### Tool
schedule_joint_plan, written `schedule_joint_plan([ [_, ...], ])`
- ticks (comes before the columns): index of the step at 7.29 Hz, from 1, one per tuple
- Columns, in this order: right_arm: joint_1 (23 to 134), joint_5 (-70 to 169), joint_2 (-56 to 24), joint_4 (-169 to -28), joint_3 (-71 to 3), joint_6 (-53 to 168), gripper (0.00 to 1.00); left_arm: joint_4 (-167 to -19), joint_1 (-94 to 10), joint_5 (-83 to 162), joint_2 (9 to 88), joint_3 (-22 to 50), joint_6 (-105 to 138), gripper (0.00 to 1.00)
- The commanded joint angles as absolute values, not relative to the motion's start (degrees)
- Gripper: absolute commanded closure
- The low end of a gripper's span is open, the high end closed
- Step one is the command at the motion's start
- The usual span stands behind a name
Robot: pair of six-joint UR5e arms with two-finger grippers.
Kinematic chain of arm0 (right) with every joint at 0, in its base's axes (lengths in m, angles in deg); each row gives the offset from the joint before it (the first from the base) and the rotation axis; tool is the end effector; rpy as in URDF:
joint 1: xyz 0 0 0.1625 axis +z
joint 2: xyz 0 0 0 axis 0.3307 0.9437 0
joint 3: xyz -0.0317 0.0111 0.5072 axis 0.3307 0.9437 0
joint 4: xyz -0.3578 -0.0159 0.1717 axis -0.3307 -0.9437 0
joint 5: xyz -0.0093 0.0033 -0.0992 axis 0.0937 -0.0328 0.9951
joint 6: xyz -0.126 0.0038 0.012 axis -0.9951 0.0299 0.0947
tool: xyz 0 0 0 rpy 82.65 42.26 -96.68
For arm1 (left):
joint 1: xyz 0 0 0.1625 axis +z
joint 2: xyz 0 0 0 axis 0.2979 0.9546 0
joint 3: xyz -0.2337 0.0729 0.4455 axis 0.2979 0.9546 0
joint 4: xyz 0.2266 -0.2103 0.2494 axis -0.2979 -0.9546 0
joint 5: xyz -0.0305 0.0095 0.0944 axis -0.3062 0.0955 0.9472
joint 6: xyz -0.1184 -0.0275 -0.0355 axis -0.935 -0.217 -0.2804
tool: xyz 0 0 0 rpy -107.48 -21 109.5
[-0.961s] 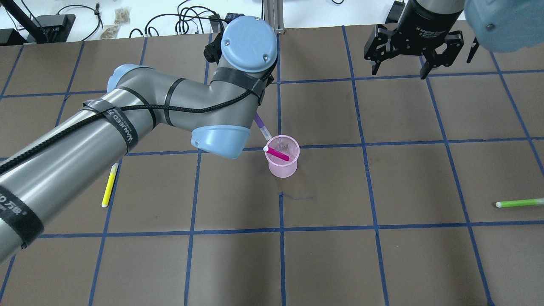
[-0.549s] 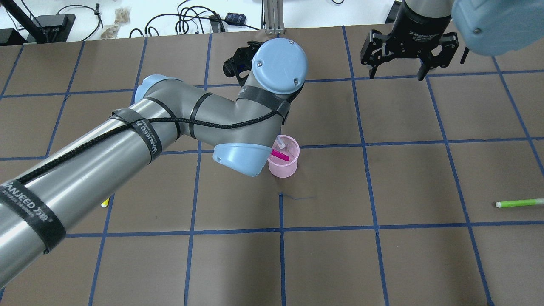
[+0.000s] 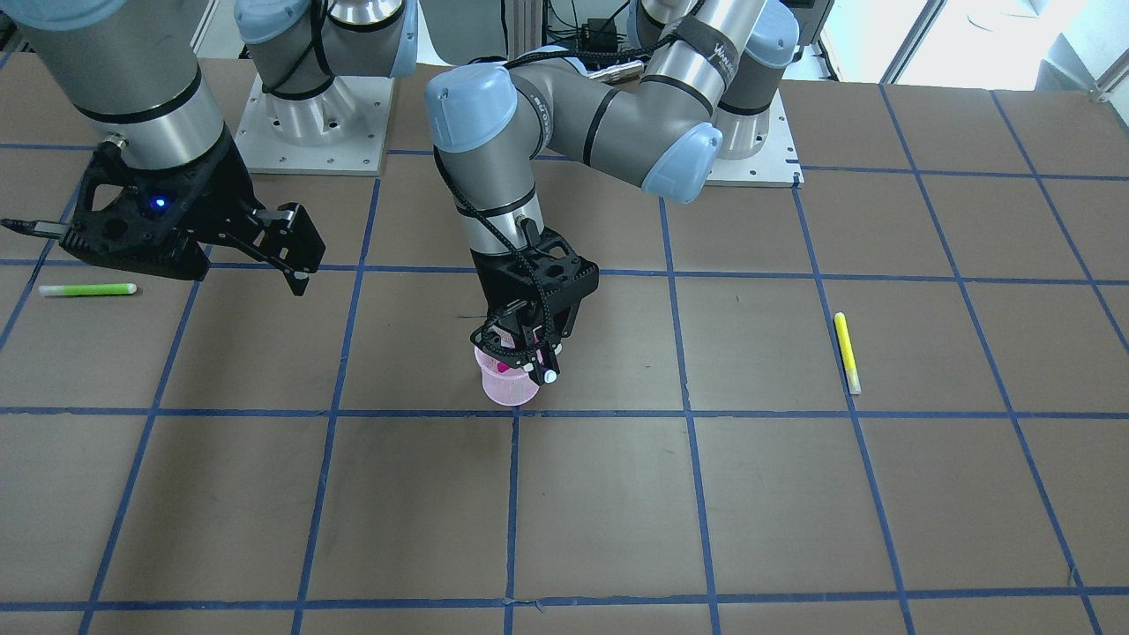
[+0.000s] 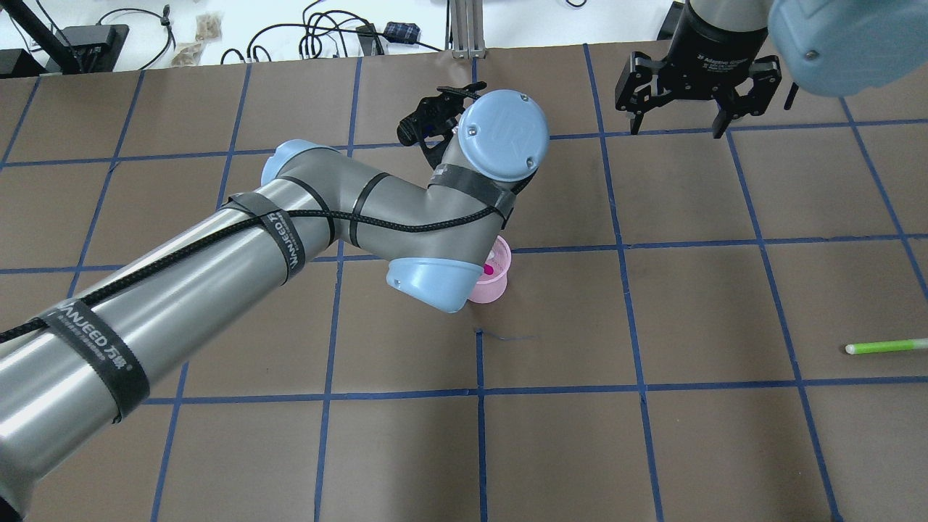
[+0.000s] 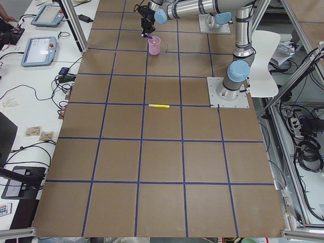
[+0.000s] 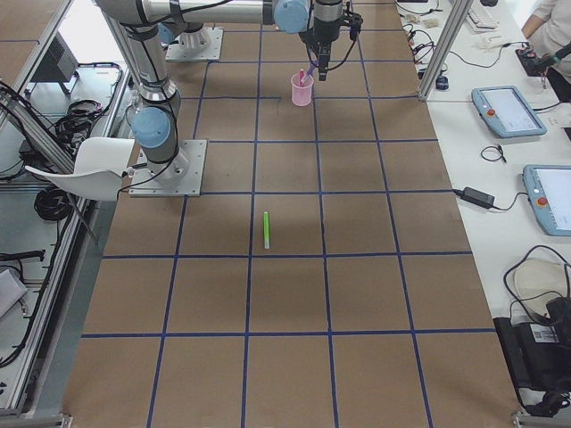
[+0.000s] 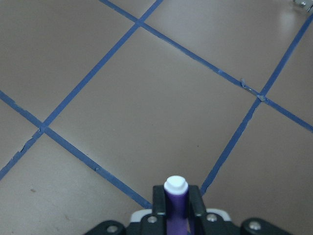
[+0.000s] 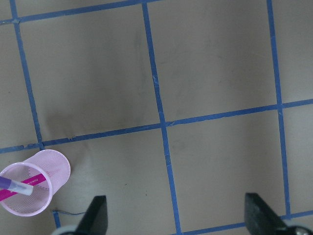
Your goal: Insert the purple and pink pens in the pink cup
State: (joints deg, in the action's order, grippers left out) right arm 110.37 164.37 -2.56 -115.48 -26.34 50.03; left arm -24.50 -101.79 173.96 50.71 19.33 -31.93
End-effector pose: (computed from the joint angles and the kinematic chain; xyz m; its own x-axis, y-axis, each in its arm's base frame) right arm 0.1390 -0.5324 0.5348 -0.9893 0.1437 0.0260 0.1424 0.9888 -0.0445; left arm -0.3869 -0.5223 0.3684 -0.8049 -0.5916 0.0475 -0.5463 0.7072 -0.4487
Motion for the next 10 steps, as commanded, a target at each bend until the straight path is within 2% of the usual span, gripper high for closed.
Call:
schedule_joint_plan([
  [1, 110.4, 164.5, -2.6, -115.4, -26.4, 50.0, 0.00, -24.5, -102.6, 175.0, 52.5, 19.3, -33.6, 1.00],
  [3, 110.4, 164.5, -2.7, -115.3, -26.4, 50.1, 0.00, -24.5, -103.2, 176.1, 53.1, 19.6, -33.6, 1.00],
  [5, 110.4, 164.3, -2.8, -115.2, -26.4, 50.1, 0.00, -24.4, -104.5, 176.3, 53.0, 21.0, -34.0, 0.62],
  [6, 110.4, 164.3, -2.8, -115.2, -26.4, 50.1, 0.00, -24.4, -104.7, 176.3, 52.8, 21.0, -34.1, 0.24],
  [7, 110.4, 164.2, -2.8, -115.2, -26.4, 50.0, 0.00, -24.3, -104.7, 176.3, 52.3, 20.9, -34.0, 0.00],
  [10, 110.2, 164.1, -2.8, -115.2, -26.3, 50.0, 0.00, -24.1, -104.7, 175.6, 51.6, 20.7, -33.4, 0.00],
])
